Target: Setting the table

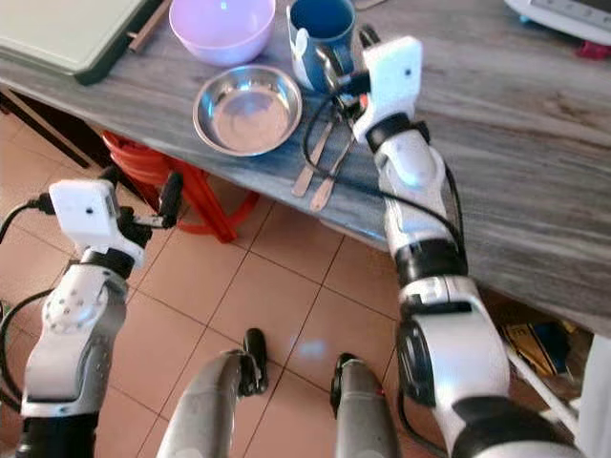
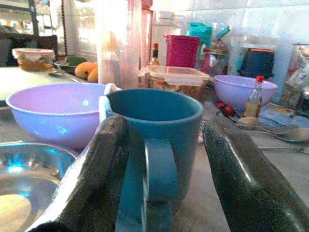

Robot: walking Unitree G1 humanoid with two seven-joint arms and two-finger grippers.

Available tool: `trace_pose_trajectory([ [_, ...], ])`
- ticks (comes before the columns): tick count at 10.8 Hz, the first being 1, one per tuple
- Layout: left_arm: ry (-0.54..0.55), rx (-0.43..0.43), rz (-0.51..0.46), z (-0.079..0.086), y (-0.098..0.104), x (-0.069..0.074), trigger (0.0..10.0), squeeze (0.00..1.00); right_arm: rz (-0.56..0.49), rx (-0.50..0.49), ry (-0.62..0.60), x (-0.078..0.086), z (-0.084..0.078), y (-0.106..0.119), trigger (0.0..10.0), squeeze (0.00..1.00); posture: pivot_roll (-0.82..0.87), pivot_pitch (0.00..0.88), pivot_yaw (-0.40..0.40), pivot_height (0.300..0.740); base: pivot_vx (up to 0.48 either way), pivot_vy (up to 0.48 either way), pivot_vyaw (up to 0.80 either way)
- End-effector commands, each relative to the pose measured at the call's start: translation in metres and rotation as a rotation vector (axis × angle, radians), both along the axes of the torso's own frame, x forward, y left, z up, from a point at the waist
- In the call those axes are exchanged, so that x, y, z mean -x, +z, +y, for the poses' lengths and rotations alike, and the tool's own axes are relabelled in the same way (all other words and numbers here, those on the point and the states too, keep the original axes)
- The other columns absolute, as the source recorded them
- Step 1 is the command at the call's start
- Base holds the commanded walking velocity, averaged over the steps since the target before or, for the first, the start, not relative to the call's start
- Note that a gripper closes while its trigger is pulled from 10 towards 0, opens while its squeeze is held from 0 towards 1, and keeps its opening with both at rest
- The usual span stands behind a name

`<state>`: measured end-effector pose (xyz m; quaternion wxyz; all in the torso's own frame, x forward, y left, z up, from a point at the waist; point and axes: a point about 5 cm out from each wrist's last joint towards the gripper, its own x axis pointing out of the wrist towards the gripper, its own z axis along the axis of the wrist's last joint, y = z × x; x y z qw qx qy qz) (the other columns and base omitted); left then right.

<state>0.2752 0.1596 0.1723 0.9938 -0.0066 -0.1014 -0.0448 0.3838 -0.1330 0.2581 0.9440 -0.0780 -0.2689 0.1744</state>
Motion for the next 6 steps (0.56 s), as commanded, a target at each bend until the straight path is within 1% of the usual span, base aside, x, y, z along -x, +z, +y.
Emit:
trace_pose_trajectory([
  [1,0.014,0.008,0.022,0.001,-0.007,0.000,10.0,0.00,-0.041,0.008,-0.007,0.006,0.000,0.005,10.0,0.00,0.02,0.309,0.043,0.740,0.000,0.000,0.00],
  [2,0.027,0.018,0.031,-0.001,-0.009,-0.003,10.0,0.00,-0.077,0.017,-0.028,0.014,-0.001,0.006,10.0,0.00,0.01,0.295,0.038,0.740,0.000,0.000,0.00],
  [3,0.040,0.022,0.032,0.000,-0.010,-0.007,10.0,0.00,-0.087,0.014,-0.041,0.024,-0.002,0.001,10.0,0.00,0.00,0.280,0.034,0.740,0.000,0.000,0.00],
  [4,0.050,0.024,0.029,0.001,-0.011,-0.010,10.0,0.00,-0.075,0.010,-0.053,0.033,-0.003,-0.006,10.0,0.00,-0.01,0.264,0.032,0.740,0.000,0.000,0.00],
  [6,0.086,0.028,0.023,0.003,-0.013,-0.014,10.0,0.00,-0.012,-0.036,-0.143,0.057,-0.014,-0.027,10.0,0.00,-0.03,0.233,0.029,0.740,0.000,0.000,0.00],
])
